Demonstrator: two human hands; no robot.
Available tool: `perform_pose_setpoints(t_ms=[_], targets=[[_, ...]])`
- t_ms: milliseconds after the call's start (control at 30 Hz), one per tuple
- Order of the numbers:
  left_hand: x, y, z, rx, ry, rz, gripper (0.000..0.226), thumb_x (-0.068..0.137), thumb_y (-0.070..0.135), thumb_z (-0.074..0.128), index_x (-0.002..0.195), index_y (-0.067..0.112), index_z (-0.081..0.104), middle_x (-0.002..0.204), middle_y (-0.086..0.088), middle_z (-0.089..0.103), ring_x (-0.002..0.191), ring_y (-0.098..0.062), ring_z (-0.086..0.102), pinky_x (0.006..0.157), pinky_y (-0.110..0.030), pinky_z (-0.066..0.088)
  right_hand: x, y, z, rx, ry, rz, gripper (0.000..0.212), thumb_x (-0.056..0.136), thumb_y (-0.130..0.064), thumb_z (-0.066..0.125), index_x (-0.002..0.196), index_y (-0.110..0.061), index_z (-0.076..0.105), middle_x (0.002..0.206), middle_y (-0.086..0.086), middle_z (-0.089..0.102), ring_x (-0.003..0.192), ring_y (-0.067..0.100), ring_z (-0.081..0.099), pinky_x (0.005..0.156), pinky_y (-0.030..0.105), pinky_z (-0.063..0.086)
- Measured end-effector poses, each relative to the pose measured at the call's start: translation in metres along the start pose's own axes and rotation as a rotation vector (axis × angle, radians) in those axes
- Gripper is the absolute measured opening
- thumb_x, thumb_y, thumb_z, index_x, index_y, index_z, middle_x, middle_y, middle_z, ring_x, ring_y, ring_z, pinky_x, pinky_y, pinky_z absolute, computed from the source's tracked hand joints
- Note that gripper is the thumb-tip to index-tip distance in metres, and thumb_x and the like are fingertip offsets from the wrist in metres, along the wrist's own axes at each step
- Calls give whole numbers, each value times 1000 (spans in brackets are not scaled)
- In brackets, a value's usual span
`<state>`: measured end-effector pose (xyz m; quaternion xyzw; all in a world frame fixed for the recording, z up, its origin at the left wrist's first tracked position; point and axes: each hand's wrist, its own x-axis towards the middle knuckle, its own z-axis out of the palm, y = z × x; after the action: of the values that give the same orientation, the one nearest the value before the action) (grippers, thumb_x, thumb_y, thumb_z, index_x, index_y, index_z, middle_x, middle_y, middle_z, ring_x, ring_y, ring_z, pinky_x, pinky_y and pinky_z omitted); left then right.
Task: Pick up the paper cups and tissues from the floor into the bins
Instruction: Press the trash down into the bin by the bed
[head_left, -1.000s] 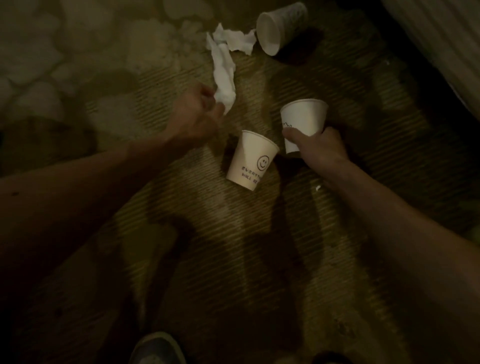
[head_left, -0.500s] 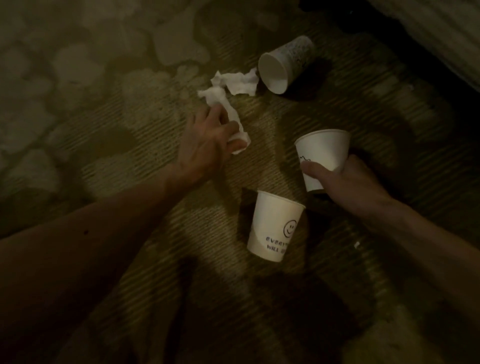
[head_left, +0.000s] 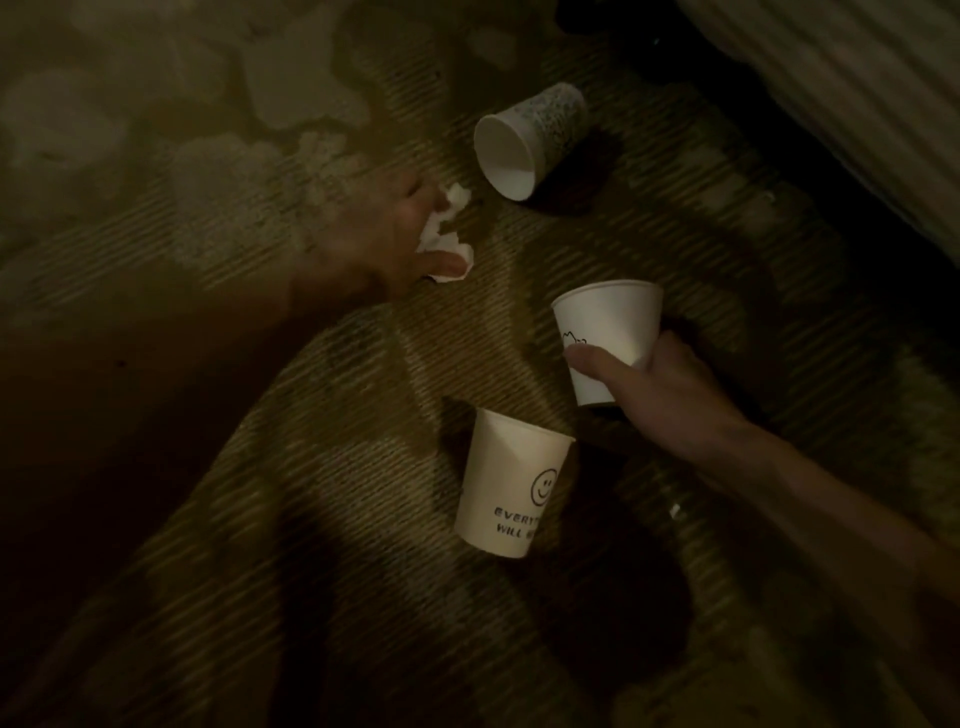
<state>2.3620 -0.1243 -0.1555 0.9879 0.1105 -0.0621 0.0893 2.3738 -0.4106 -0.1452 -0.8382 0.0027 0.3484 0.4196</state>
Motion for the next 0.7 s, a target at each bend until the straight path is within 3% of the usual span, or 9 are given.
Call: perform_pose_setpoints(t_ms=[133, 233, 333, 433, 500, 567, 700], targets=[[-42, 23, 16, -169, 137, -57, 37, 101, 32, 51, 120, 1, 57, 120, -21, 59, 109, -34, 55, 90, -36, 38, -4, -2, -4, 51, -42, -4, 70, 73, -58, 72, 127, -22, 46, 103, -9, 55, 89, 10, 57, 61, 26, 43], [-79, 35, 10, -255, 99, -132, 30, 101, 34, 51, 102, 7, 65, 94, -8, 64, 88, -25, 61, 71, -25, 36, -12, -7, -8, 105, -66, 17, 55, 74, -52, 75, 115, -23, 52, 101, -5, 63, 89, 14, 63, 63, 28, 49], [-121, 44, 1, -423, 44, -195, 28, 93, 27, 61, 74, 8, 68, 78, 0, 68, 72, -14, 62, 65, -29, 46, -24, -1, -20, 224, -117, 99, 57, 74, -51, 74, 117, -17, 60, 104, 2, 69, 94, 21, 67, 75, 36, 54], [-164, 57, -2, -759, 95, -429, 29, 87, 14, 63, 59, 7, 63, 53, 6, 64, 53, -1, 60, 53, -13, 45, -46, 12, -27, 310, -238, 138, 58, 65, -56, 73, 110, -20, 66, 90, -2, 74, 80, 14, 69, 66, 31, 47], [-188, 65, 2, -953, 138, -607, 25, 87, 9, 62, 62, 9, 60, 55, 8, 65, 52, 1, 60, 49, -10, 44, -63, 25, -20, 340, -320, 161, 67, 54, -60, 74, 108, -20, 68, 83, -4, 75, 69, 10, 69, 61, 28, 45], [-204, 76, 6, -1129, 170, -707, 21, 91, 6, 58, 73, 17, 57, 76, 5, 71, 69, -4, 68, 56, -17, 52, -77, 36, -8, 378, -380, 180, 64, 56, -59, 76, 108, -23, 67, 84, -5, 76, 71, 9, 69, 60, 27, 45], [-208, 101, 11, -1219, 105, -735, 21, 100, 14, 50, 98, 33, 60, 101, 4, 65, 89, -11, 66, 55, -19, 53, -90, 40, 10, 493, -296, 208, 53, 67, -54, 73, 108, -22, 67, 89, 0, 73, 79, 15, 63, 55, 25, 40]])
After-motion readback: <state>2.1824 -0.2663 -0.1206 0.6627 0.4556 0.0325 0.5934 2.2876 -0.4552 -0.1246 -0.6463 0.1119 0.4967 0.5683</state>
